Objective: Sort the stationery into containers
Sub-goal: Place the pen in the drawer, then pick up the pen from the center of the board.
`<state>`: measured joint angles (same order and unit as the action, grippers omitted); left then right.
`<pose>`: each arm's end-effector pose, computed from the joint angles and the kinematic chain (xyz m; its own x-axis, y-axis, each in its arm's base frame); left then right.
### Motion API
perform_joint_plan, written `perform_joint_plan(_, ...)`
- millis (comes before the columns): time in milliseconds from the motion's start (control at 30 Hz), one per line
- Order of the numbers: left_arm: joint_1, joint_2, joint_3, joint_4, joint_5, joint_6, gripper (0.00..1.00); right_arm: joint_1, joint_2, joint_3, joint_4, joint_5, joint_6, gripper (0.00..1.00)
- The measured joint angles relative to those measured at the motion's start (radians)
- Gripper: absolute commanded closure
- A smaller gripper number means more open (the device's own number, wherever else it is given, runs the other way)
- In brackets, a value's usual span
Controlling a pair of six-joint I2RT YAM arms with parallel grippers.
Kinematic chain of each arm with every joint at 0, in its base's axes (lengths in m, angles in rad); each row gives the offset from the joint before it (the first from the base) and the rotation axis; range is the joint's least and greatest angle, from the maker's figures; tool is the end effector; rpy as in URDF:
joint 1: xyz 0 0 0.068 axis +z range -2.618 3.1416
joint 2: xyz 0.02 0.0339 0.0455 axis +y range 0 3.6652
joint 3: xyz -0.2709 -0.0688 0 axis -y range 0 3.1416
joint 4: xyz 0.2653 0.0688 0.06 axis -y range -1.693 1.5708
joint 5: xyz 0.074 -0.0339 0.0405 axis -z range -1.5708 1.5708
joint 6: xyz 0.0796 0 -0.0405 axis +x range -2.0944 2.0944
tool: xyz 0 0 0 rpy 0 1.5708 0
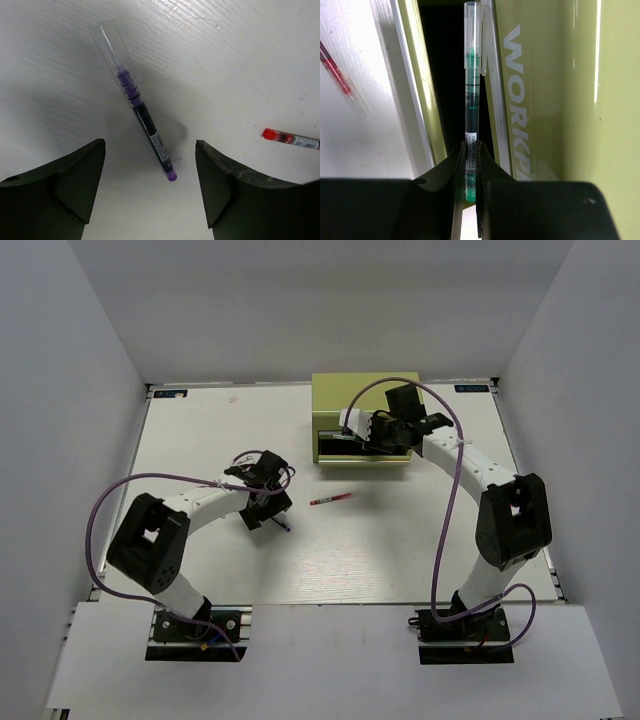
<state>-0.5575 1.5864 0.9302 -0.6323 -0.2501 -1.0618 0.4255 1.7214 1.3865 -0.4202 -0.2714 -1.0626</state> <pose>0.2761 -0.1489 0.1249 -0.7937 -0.5022 -0.3433 -0.4904 0.8621 -0.1274 0.3926 0.2013 0.2475 0.1990 -0.8339 -0.5149 -0.8254 0.1406 -0.5468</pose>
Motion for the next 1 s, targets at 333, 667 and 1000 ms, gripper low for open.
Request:
perform_joint_plan(333,0.000,0.032,0.000,0.011,0.005,0.000,0.23,-0.001,0.044,-0.001,0.003,0.019,-0.002,0.90)
perform_joint_plan(667,0.000,0.041,0.004,0.013,0.004,-0.001,0.31,-0.001,0.068,-0.001,0.008,0.039,0.008,0.57)
perform_joint_plan(1000,0.000,0.062,0.016,0.023,0.004,-0.005,0.61,-0.003,0.044,-0.014,0.011,0.006,0.054,0.57)
